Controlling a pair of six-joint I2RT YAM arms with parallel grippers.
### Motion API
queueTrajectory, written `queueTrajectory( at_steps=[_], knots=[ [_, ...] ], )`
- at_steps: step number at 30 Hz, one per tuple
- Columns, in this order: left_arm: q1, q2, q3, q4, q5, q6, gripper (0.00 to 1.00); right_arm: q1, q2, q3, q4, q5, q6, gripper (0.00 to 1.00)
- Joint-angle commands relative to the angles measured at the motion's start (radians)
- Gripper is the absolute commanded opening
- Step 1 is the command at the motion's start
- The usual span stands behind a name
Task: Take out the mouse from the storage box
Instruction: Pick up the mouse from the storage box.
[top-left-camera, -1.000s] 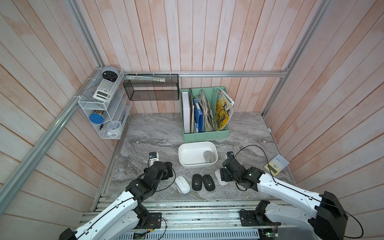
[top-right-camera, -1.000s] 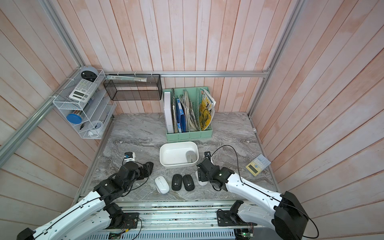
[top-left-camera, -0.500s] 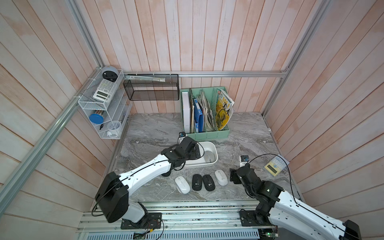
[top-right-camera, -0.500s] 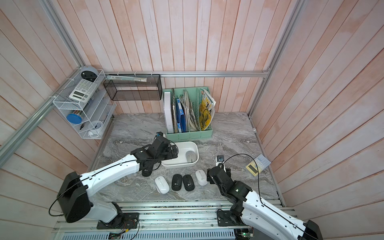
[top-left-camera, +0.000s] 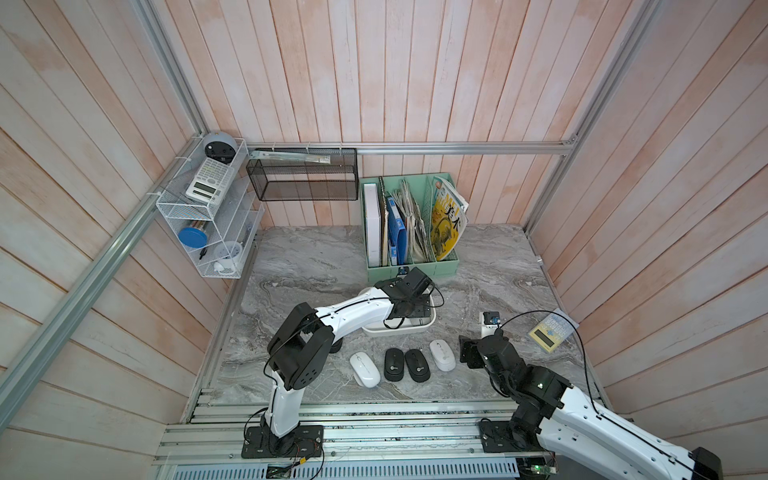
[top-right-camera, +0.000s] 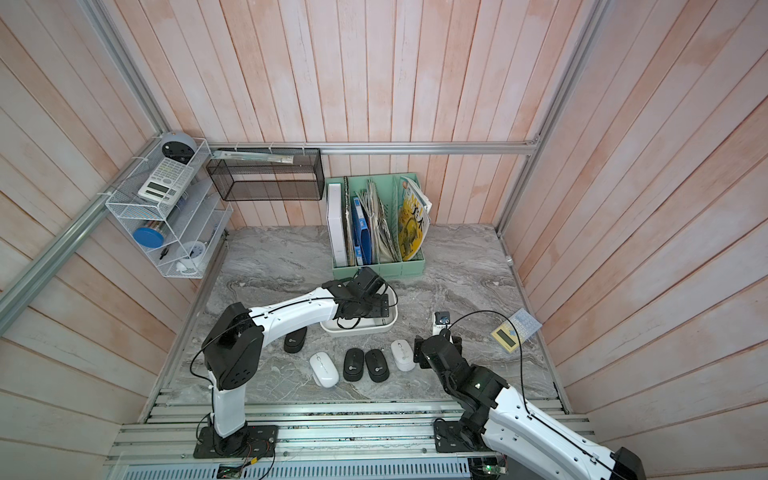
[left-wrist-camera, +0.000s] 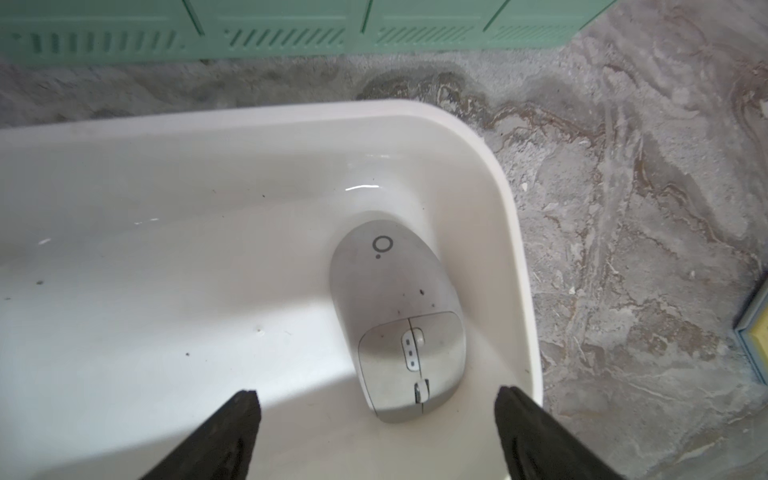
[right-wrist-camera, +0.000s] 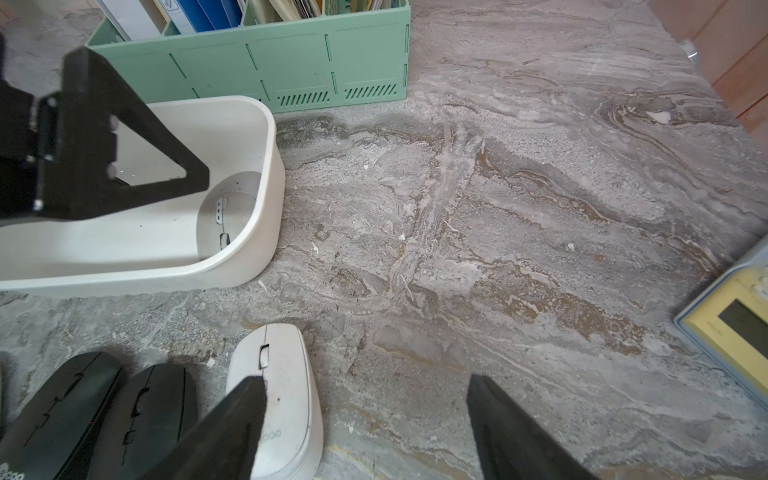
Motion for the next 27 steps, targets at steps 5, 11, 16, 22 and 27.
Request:
queueTrajectory(
  at_steps=[5,11,16,22,27],
  knots=[
    [-0.007,0.085,0.074,-0.029,0.038,-0.005,0.91,-0.005,-0.057,-0.033,0.034,-0.011,-0.029,0.83],
    [-0.009,0.137,0.107,-0.022,0.061,-0.011,0.91,-0.005,-0.064,-0.039,0.044,-0.018,-0.04,0.83],
    [-0.01,0.177,0.133,-0.029,0.061,-0.016,0.91,-0.006,-0.087,-0.049,0.046,-0.02,-0.046,0.83],
    [-0.01,0.217,0.159,-0.064,0.038,-0.011,0.87,-0.005,-0.115,-0.058,0.046,-0.017,-0.045,0.83],
    [-0.01,0.22,0.159,-0.07,0.027,-0.013,0.8,-0.005,-0.127,-0.061,0.044,-0.015,-0.044,0.83]
  ],
)
